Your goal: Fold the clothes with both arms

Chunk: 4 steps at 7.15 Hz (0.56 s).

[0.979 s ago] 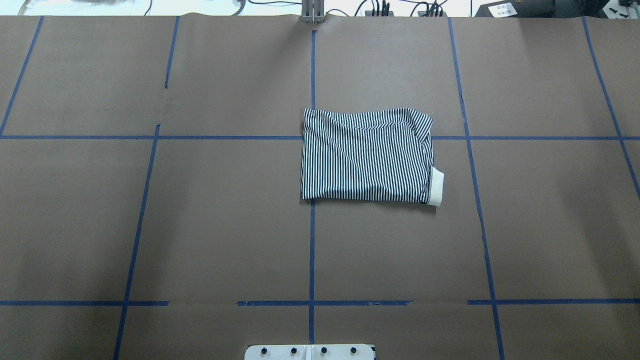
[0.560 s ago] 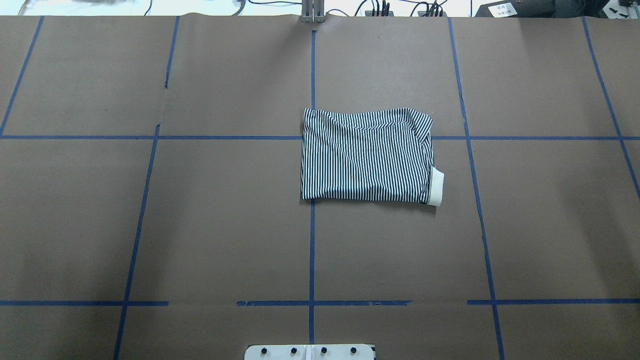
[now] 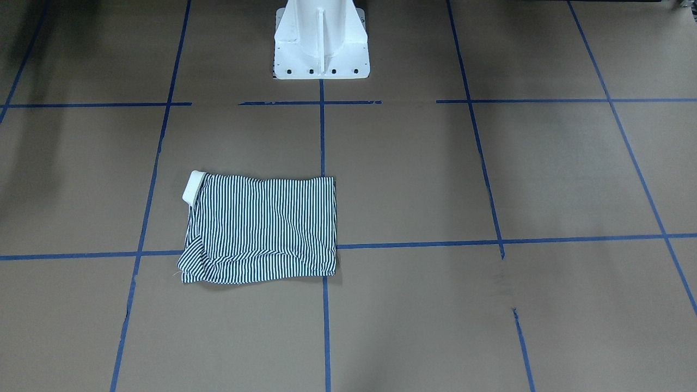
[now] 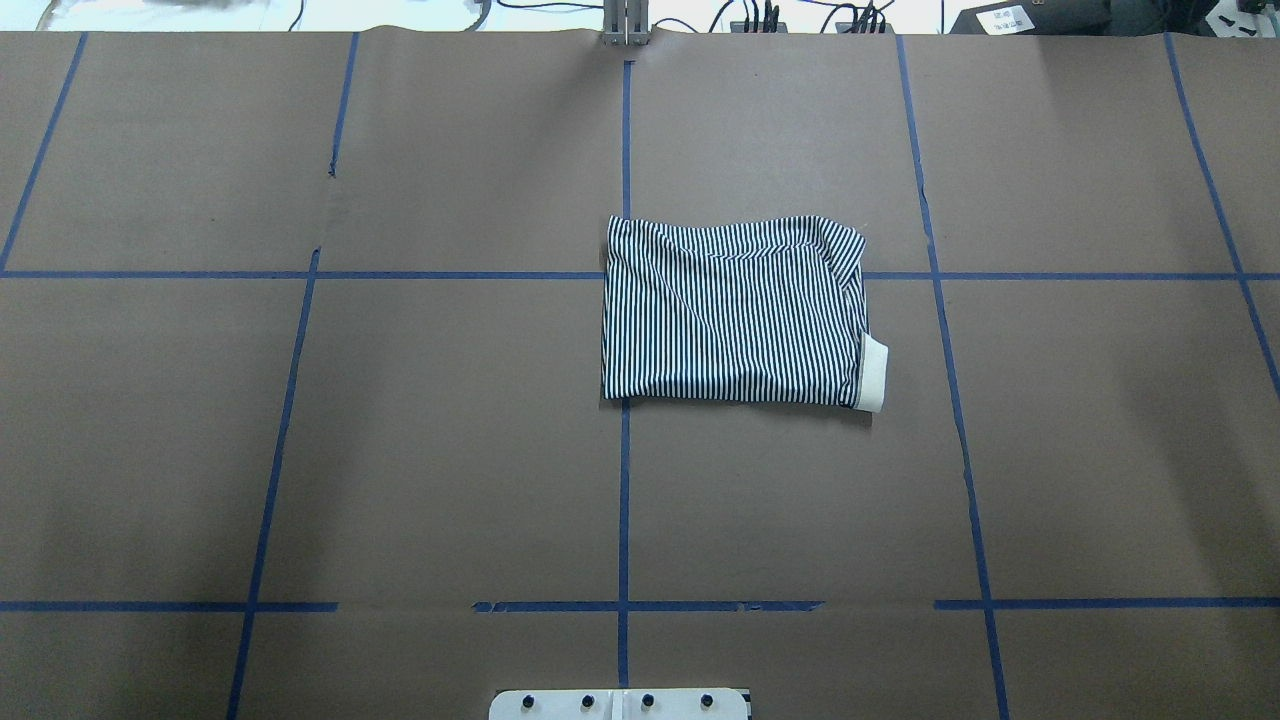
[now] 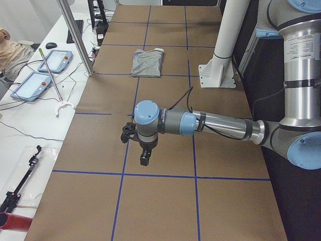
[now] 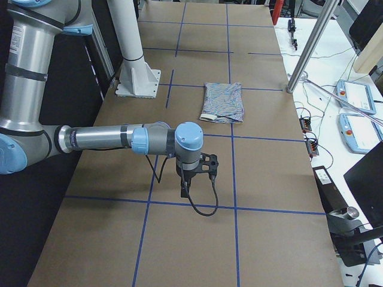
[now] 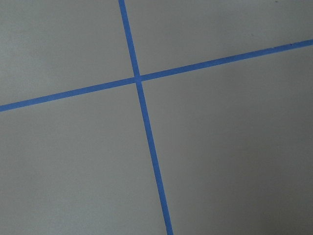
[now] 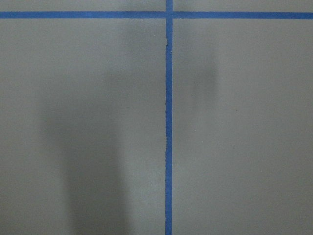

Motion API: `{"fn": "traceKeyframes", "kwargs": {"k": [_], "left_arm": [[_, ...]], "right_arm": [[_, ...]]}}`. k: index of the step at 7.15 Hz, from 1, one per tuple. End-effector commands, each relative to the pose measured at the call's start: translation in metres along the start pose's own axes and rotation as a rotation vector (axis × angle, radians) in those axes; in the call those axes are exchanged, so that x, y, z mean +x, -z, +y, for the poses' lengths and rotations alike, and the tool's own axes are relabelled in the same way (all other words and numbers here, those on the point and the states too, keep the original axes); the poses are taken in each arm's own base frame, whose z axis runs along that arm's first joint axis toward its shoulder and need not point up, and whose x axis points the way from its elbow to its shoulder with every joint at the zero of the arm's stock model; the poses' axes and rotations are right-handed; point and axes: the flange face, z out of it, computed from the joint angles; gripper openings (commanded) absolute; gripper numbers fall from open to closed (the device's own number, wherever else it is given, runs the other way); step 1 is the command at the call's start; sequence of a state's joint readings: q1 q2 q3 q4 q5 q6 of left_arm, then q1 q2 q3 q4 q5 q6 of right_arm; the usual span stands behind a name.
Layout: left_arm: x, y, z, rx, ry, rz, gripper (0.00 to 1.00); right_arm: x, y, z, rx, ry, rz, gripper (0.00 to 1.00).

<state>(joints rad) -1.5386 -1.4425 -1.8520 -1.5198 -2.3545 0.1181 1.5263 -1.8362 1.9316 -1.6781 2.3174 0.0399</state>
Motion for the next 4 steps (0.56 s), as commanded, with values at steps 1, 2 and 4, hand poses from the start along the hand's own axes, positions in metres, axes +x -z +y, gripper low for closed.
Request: {"fn": "traceKeyframes", "kwargs": {"k": [1, 2, 4], "left_arm": [[-0.0001, -0.0003, 0.0010, -0.001, 0.000, 0.000, 1.00], [0.0010, -0.0002, 0.0000, 0.000, -0.003, 0.003, 1.00], [0.0001, -0.0002, 0.0009, 0.000, -0.001, 0.002, 1.00]], "right_arm": [[-0.0002, -0.0001, 0.0000, 0.000, 0.000, -0.003, 1.00], [-0.0005, -0.0008, 0.0002, -0.003, -0.002, -0.012, 1.00], [0.0038, -0.0054, 0.0017, -0.012, -0.009, -0.012, 1.00]]}}
